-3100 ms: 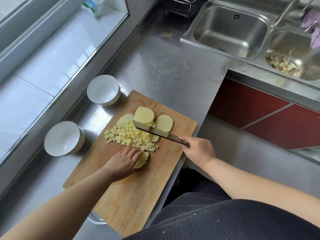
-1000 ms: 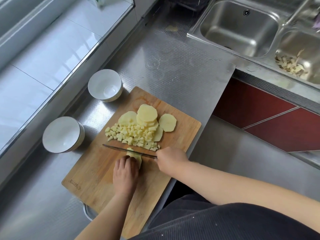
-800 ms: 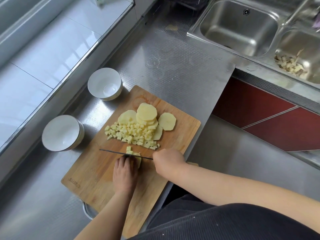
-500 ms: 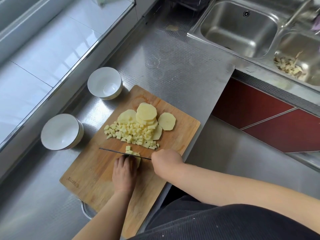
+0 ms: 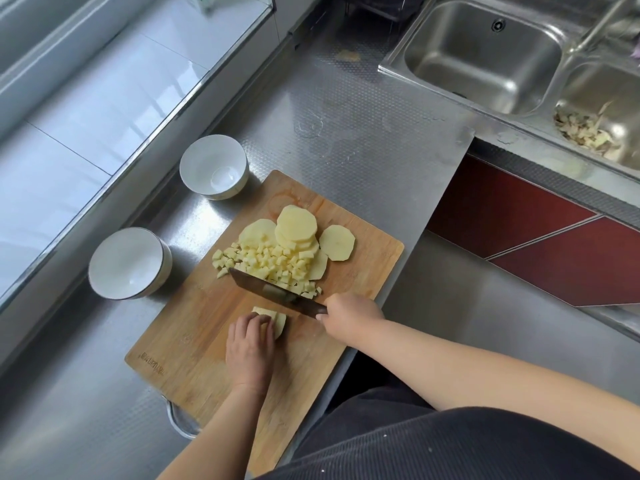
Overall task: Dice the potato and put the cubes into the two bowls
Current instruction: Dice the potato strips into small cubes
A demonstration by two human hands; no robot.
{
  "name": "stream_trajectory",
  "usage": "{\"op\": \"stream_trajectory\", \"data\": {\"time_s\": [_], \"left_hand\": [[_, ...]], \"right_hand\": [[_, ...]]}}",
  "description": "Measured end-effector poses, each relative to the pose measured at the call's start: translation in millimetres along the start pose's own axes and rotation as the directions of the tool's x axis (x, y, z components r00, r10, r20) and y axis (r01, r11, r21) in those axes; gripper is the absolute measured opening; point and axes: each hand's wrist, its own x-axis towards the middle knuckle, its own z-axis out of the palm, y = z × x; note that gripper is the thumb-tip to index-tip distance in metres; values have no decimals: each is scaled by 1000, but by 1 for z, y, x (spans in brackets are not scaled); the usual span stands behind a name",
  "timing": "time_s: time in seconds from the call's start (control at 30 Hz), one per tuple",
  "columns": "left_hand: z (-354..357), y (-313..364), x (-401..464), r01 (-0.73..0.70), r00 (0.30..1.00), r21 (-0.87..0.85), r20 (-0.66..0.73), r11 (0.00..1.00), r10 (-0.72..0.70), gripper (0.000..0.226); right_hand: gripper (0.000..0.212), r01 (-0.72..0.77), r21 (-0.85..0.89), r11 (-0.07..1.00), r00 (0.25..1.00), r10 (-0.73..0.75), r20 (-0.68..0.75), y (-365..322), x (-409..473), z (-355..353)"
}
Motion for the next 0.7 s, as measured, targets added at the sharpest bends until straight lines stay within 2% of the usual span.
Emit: {"op": "stream_trajectory", "data": {"time_s": [0.07, 0.27, 0.43, 0.7], "left_hand": [[-1, -3, -3, 23, 1000, 5, -11, 1000, -23, 9], [-5, -4, -3, 34, 998, 2, 53, 999, -34, 19], [-6, -5, 0, 77, 990, 41, 119, 996, -81, 26], [-7, -5, 2, 49, 994, 30, 98, 998, -52, 26]], "right_hand": [[31, 44, -14, 999, 999, -45, -28, -4, -7, 0], [22, 146, -151, 978, 984, -160, -85, -23, -20, 2], [19, 131, -210, 969, 990, -138, -20, -31, -26, 4], [23, 63, -282, 957, 998, -63, 9, -40, -15, 9]]}}
